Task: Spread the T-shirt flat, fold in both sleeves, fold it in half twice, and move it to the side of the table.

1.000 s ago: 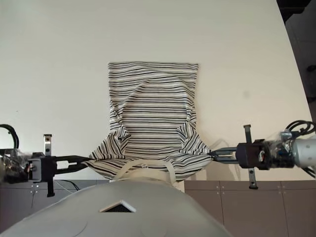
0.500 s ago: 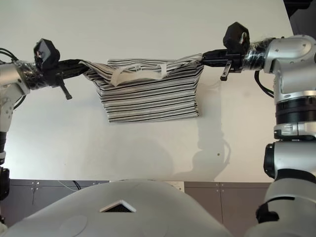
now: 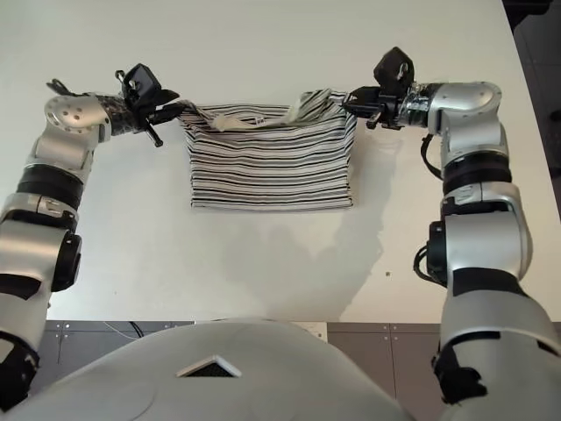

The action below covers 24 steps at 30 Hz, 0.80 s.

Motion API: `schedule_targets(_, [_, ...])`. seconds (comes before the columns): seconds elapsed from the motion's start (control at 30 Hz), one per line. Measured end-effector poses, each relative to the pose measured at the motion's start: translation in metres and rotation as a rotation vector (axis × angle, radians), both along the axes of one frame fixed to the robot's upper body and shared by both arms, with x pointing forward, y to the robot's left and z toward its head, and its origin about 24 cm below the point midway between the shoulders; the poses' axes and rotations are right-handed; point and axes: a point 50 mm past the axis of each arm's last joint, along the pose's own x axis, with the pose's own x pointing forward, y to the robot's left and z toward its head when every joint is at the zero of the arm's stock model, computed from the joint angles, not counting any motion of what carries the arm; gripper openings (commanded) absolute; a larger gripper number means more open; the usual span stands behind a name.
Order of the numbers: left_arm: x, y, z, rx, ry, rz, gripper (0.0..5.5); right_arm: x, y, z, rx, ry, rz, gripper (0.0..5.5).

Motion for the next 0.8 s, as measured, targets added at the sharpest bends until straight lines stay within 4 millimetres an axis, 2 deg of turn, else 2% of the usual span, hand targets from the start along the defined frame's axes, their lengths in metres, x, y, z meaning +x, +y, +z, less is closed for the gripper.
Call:
schedule_targets(0.1, [0.004, 0.009, 0.0, -0.05, -0.08, 0.147, 2.01, 0.002, -0.003, -0.013, -0.044, -0.001, -0.147, 2.12])
schedule_targets(0.2, [0.012, 0.004, 0.01, -0.079, -0.173, 0.197, 2.04, 0.004, -0.004, -0.015, -0.07, -0.026, -0.184, 2.47])
schedule_targets(0.3, [0.017, -0.013, 0.036, -0.043, -0.36, 0.086, 2.04, 0.009, 0.013, 0.001, 0.033, -0.145, -0.101, 2.47])
schedule_targets(0.33, [0.014, -0.025, 0.046, -0.032, -0.434, 0.001, 2.04, 0.01, 0.018, 0.007, 0.048, -0.183, -0.06, 2.47])
schedule_targets(0.37, [0.005, -0.039, 0.05, -0.027, -0.482, -0.087, 2.04, 0.009, 0.021, 0.01, 0.051, -0.211, -0.028, 2.47])
schedule_targets(0.43, [-0.024, -0.063, 0.041, -0.019, -0.505, -0.249, 2.04, 0.006, 0.024, 0.003, -0.033, -0.237, 0.027, 2.47])
schedule_targets(0.5, [-0.056, -0.082, 0.028, -0.007, -0.478, -0.367, 2.04, 0.001, 0.026, -0.008, -0.142, -0.246, 0.077, 2.47])
schedule_targets(0.6, [-0.107, -0.11, 0.02, 0.072, -0.435, -0.557, 2.04, -0.009, 0.021, -0.026, -0.336, -0.259, 0.193, 2.47])
schedule_targets(0.63, [-0.118, -0.112, 0.012, 0.126, -0.401, -0.614, 2.04, -0.016, 0.017, -0.033, -0.385, -0.255, 0.24, 2.47])
schedule_targets(0.7, [-0.133, -0.097, -0.009, 0.241, -0.269, -0.651, 2.04, -0.025, 0.004, -0.035, -0.52, -0.276, 0.367, 2.47])
schedule_targets(0.8, [-0.138, -0.09, -0.012, 0.31, -0.227, -0.691, 2.04, -0.028, 0.001, -0.028, -0.613, -0.33, 0.496, 2.47])
